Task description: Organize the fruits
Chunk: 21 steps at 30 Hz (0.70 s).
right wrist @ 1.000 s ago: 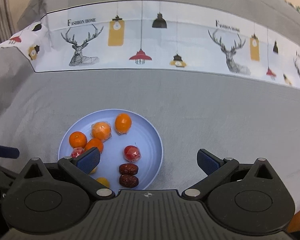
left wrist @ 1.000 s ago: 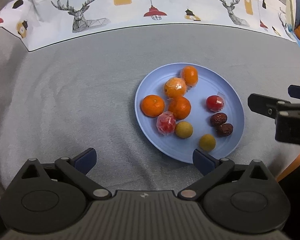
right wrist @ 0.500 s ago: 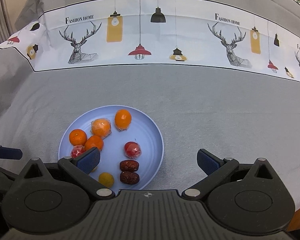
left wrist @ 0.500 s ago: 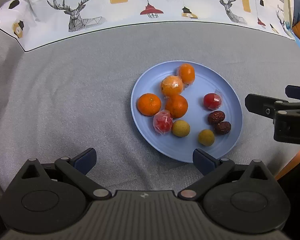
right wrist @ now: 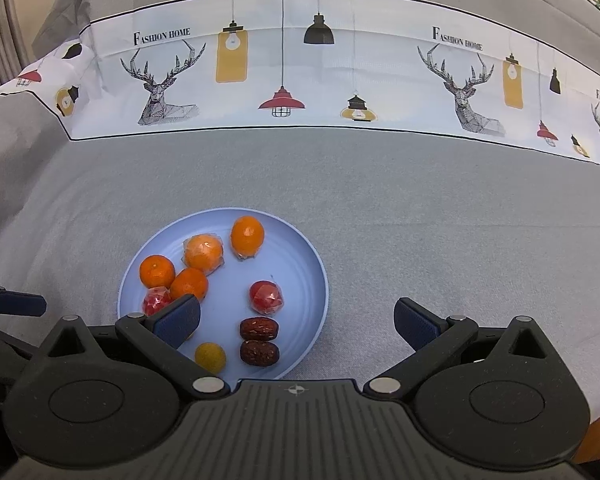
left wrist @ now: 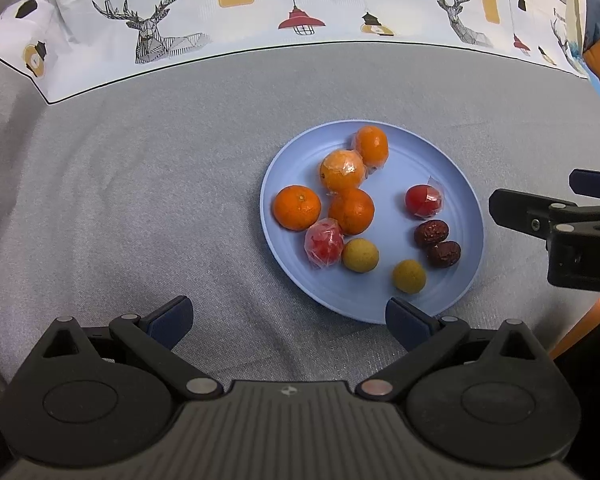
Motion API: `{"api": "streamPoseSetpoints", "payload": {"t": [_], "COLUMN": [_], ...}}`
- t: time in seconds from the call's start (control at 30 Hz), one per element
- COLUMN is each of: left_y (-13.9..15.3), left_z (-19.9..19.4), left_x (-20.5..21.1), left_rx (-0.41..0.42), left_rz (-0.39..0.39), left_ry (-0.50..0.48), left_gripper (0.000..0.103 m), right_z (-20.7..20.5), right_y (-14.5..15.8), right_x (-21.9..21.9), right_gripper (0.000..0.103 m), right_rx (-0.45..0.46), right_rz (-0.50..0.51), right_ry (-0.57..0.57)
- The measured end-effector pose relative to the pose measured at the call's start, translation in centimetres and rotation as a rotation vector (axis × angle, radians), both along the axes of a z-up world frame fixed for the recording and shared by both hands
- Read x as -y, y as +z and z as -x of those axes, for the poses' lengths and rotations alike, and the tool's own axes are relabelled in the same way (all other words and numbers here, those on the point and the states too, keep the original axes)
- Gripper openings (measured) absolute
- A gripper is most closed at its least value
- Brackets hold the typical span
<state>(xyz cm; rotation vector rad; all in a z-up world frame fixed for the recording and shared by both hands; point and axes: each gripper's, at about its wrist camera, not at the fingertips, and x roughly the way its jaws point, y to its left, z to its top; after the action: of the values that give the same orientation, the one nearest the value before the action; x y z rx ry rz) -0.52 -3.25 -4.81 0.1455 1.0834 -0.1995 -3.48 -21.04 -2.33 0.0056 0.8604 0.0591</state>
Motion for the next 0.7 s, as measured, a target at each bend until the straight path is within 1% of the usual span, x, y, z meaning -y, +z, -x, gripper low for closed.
{"api": "streamPoseSetpoints", "payload": {"t": [0.7], "left_y": [0.08], "left_z": [-0.24], "left_x": [-0.25], "left_rx": [-0.013], "left_rz": [0.021], "left_ry": [0.016], "left_gripper": [0.102], "right_z": [-0.16], "right_y": [-0.56], "right_x": [-0.66], "right_gripper": [0.102], "right_rx": [-0.023], "right_rz": [0.016], "right_ry": [0.034]}}
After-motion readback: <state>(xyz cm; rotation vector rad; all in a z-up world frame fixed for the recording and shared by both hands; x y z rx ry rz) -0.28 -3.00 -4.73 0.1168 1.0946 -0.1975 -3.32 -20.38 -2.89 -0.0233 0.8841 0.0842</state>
